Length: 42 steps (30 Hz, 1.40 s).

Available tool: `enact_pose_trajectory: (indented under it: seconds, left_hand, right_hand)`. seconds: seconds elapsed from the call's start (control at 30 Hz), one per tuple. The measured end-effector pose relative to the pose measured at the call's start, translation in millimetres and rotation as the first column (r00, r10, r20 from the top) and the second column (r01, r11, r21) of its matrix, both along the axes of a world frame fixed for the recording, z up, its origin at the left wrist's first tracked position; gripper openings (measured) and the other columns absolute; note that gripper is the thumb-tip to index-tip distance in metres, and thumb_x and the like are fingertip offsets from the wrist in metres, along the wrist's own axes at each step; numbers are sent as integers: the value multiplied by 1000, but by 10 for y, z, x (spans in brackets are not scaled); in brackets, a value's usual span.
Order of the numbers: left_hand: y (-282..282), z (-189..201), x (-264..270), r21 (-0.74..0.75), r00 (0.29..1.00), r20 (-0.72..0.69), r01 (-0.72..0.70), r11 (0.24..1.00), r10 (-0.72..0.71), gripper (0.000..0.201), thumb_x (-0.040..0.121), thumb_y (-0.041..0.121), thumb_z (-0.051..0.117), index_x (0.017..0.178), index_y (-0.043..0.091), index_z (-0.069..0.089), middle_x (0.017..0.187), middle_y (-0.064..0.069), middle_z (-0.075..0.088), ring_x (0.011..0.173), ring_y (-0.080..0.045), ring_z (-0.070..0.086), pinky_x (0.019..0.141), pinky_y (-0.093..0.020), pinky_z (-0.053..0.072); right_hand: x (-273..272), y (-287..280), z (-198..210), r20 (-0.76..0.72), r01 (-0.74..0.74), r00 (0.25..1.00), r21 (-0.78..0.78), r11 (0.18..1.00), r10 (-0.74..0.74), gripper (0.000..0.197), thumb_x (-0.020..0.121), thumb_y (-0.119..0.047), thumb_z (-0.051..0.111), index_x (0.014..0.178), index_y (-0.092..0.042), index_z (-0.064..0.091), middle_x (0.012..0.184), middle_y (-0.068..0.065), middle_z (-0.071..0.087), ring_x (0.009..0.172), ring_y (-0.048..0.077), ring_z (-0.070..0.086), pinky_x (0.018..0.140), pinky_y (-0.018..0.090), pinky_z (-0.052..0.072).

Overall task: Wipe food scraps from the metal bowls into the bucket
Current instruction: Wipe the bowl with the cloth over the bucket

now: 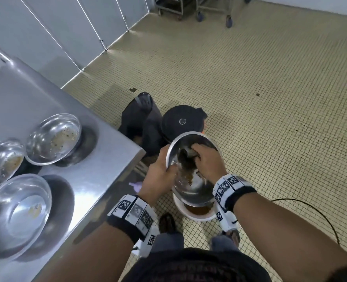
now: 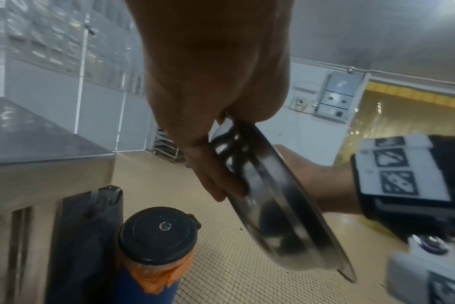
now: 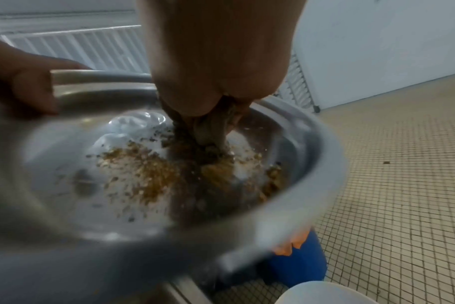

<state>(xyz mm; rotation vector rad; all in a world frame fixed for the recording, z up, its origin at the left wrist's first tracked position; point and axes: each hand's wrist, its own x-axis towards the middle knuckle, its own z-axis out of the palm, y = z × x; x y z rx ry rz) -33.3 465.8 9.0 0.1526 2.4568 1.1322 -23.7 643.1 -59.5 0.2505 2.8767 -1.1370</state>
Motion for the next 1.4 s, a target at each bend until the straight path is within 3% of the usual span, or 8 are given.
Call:
enact_pose_trajectory:
  seconds: [0.17,0.27,0.37,0.53,0.67,0.8,0.97,1.4]
  left_hand:
    - [-91,53,-187,-58,999,-46,1,998,-4,50,105,20,47,149,40,33,98,13,60,81,3,57,65,-13,42]
    - [-94,54,-239,-63,997,-53,54,997,-57,46,107,29,47,147,45,30,99,15,59,81,7,55,66,-12,41]
    - [-72,83,-237,-27,995,-66,79,997,-81,44,106,41,49,143,50,28,103,16,62,84,9,58,71,-12,44]
    - [-48,179,-326,-26,993,-87,80,996,-82,49,105,23,48,147,44,34,93,18,59,79,5,58,56,1,42]
    - [-147,177,-426,-47,992,-109,60,997,-65,48,107,29,48,146,50,30,113,8,66,85,3,59,59,-7,40]
    - [-179,193,-484,-45,992,-102,73,996,-77,48,107,29,48,146,50,29,118,4,66,88,1,60,65,-13,41]
    - [-146,210,-453,-4,988,-117,105,994,-105,49,105,28,51,146,48,32,120,4,66,98,-7,66,74,-20,51]
    - [-189,235,-406,3,991,-110,78,997,-77,44,106,33,47,143,50,32,116,10,64,92,2,60,68,-11,42]
  right_hand:
    - [92,37,16,126,-161,977,-98,982,172,37,98,-11,59,132,-26,66,127,-4,69,118,18,62,108,35,46]
    - [-124,144,174,1,51,999,-266,963,-53,15,97,-17,64,108,-25,71,99,-9,73,87,14,69,82,34,58]
    - [-304,158,293,-108,89,988,-178,980,-109,5,98,-22,63,94,-23,64,79,-9,66,69,13,64,63,32,53]
    - [-232,-28,195,-111,-66,992,-46,997,60,18,100,-13,53,113,-20,63,95,4,74,85,24,69,81,36,54]
    - [-134,-87,240,66,-225,971,-52,973,228,27,105,-16,47,122,-29,64,116,-4,72,104,17,65,103,35,50]
    - [-314,33,356,15,-146,989,-151,978,150,12,101,-21,58,104,-31,63,92,-19,66,83,-2,61,88,35,56]
    - [-452,-28,453,-55,-109,993,-143,984,102,34,100,-18,58,129,-23,41,86,-6,66,65,12,62,60,34,50]
    - [-318,-59,169,-248,39,969,117,992,-8,27,99,-24,59,123,-15,68,130,1,54,106,17,56,88,29,48]
